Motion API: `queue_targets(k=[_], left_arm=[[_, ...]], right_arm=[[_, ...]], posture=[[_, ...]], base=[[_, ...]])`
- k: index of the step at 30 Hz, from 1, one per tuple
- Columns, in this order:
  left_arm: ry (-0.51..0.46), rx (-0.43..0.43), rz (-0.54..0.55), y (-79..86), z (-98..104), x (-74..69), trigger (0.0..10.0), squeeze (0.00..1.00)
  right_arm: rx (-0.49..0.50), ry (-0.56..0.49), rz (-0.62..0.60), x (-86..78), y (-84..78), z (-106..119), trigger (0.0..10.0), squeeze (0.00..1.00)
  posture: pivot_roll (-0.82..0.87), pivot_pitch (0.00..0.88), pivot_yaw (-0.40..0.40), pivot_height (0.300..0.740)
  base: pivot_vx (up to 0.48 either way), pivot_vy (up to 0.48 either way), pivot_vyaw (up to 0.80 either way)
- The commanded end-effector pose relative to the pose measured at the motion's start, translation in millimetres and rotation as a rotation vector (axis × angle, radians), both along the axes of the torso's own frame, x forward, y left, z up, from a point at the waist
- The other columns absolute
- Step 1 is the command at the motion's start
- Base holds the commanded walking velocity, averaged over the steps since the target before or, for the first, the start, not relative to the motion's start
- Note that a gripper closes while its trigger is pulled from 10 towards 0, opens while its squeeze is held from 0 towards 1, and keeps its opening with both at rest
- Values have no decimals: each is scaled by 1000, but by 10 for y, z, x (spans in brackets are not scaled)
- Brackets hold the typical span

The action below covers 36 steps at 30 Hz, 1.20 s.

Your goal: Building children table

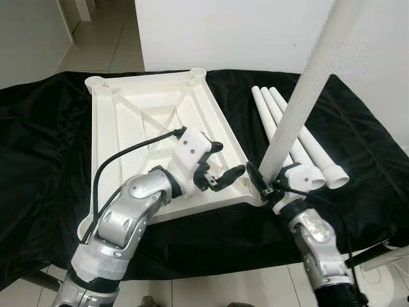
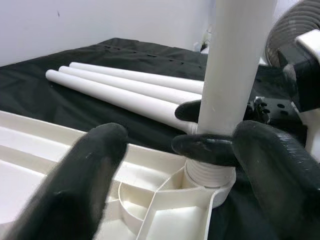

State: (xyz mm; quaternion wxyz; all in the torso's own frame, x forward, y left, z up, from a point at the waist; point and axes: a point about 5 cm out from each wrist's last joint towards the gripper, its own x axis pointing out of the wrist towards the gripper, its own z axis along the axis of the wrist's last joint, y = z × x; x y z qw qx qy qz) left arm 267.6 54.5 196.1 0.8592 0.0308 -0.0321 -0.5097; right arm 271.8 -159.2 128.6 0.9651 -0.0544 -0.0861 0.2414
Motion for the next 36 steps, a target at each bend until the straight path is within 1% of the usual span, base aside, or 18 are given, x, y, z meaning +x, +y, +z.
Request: queue_targets(k=[1, 2, 5, 9, 10, 12, 15, 18, 20, 21, 22, 23, 26, 28, 29, 30, 31, 36], left_arm=[[-13, -11, -61, -15, 76, -36, 10000, 639], [-2, -38, -99, -27, 111, -57, 10000, 1000], [-12, -60, -174, -72, 196, -96, 10000, 1000], [-38, -78, -191, -102, 262, -98, 10000, 1000], [-46, -101, -202, -119, 318, -93, 10000, 0], [-55, -165, -253, -157, 467, -98, 10000, 0], [-59, -175, -262, -163, 501, -96, 10000, 0], [-45, -225, -281, -174, 585, -84, 10000, 0], [-24, -290, -307, -186, 673, -84, 10000, 0], [-24, -290, -307, -186, 673, -84, 10000, 0], [3, -361, -336, -204, 754, -97, 10000, 0], [3, -361, -336, -204, 754, -97, 10000, 0], [39, -440, -363, -217, 809, -112, 10000, 0], [45, -453, -372, -216, 818, -118, 10000, 0], [60, -471, -384, -214, 827, -126, 7176, 0], [60, -471, -384, -214, 827, -126, 7176, 0], [81, -490, -396, -212, 836, -132, 0, 0], [97, -502, -404, -203, 853, -132, 0, 0]], right_arm=[[-23, 49, 59, -4, 62, -45, 10000, 0], [-64, 33, 114, -5, 77, 37, 10000, 0], [-176, 3, 230, -11, 85, 200, 10000, 0], [-207, 0, 258, -3, 83, 251, 10000, 0], [-220, 2, 278, 3, 78, 281, 10000, 0], [-276, -4, 318, 29, 52, 357, 10000, 0], [-286, -3, 323, 37, 41, 378, 10000, 0], [-307, 22, 354, 35, 22, 408, 10000, 0], [-328, 30, 389, 28, 17, 437, 10000, 0], [-328, 30, 389, 28, 17, 437, 10000, 0], [-330, 23, 390, 58, 20, 483, 10000, 0], [-330, 23, 390, 58, 20, 483, 10000, 0], [-330, 15, 388, 83, 34, 508, 10000, 0], [-332, 14, 391, 86, 38, 513, 10000, 0], [-332, 15, 394, 87, 40, 514, 10000, 0], [-332, 15, 394, 87, 40, 514, 10000, 0], [-333, 15, 396, 87, 42, 517, 10000, 0], [-337, 23, 404, 92, 48, 521, 10000, 0]], posture=[[-63, 22, 9, 740], [-64, 21, 6, 740], [-63, 17, 1, 740], [-63, 15, -1, 740], [-65, 11, -2, 740], [-67, 9, -3, 740], [-67, 9, -3, 740], [-68, 8, -3, 740], [-68, 8, -3, 740], [-68, 8, -3, 740], [-68, 6, -3, 740], [-68, 6, -3, 740], [-66, 2, 0, 740], [-66, 2, 0, 740], [-66, 2, 0, 740], [-66, 2, 0, 740], [-66, 2, 0, 740], [-64, 0, 0, 740]], base=[[0, 0, 0], [0, 0, 0], [0, 0, 0], [0, 0, 0], [0, 0, 0], [0, 0, 0], [0, 0, 0], [0, 0, 0], [0, 0, 0], [0, 0, 0], [0, 0, 0], [0, 0, 0], [0, 0, 0], [0, 0, 0], [0, 0, 0], [0, 0, 0], [0, 0, 0], [0, 0, 0]])
